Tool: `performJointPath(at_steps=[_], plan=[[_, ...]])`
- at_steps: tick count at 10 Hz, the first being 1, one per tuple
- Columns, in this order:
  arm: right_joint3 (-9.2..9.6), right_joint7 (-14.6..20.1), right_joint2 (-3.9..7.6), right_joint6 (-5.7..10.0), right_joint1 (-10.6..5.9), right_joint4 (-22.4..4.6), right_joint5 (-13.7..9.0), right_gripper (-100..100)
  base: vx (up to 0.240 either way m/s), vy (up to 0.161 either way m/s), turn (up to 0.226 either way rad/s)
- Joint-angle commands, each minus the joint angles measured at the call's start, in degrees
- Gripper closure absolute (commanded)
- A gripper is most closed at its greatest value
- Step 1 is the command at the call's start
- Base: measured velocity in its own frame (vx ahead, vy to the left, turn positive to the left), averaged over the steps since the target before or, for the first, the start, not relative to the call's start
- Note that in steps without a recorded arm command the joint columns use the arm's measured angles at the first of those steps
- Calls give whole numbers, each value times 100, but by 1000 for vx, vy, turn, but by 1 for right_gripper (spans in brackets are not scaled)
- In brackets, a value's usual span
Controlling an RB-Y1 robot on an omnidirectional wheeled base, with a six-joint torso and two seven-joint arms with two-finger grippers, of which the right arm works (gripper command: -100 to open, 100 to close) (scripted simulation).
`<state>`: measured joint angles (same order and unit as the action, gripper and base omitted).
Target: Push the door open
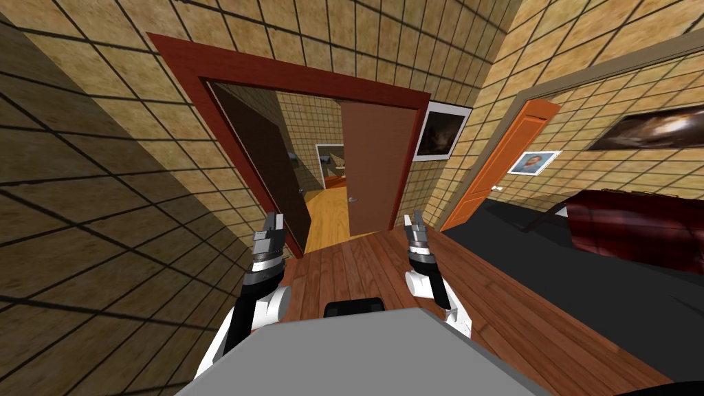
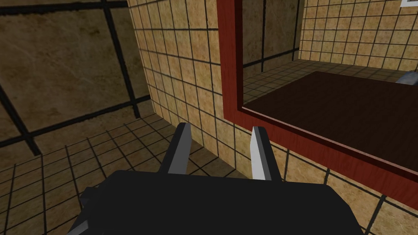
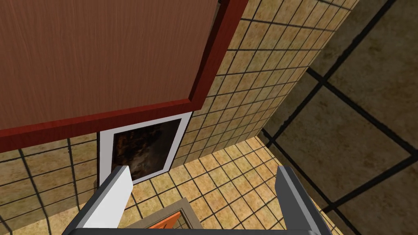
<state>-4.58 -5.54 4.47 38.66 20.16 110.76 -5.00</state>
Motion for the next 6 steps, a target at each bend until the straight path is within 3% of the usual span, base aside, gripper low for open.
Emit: performJointPath(at_steps=[1,6], plan=[[23,-14,-20,20,-67,-177,10,-100,60,-13,33],[-18,66,65,121,-438,-1177,-70,-100,85,-7,118]])
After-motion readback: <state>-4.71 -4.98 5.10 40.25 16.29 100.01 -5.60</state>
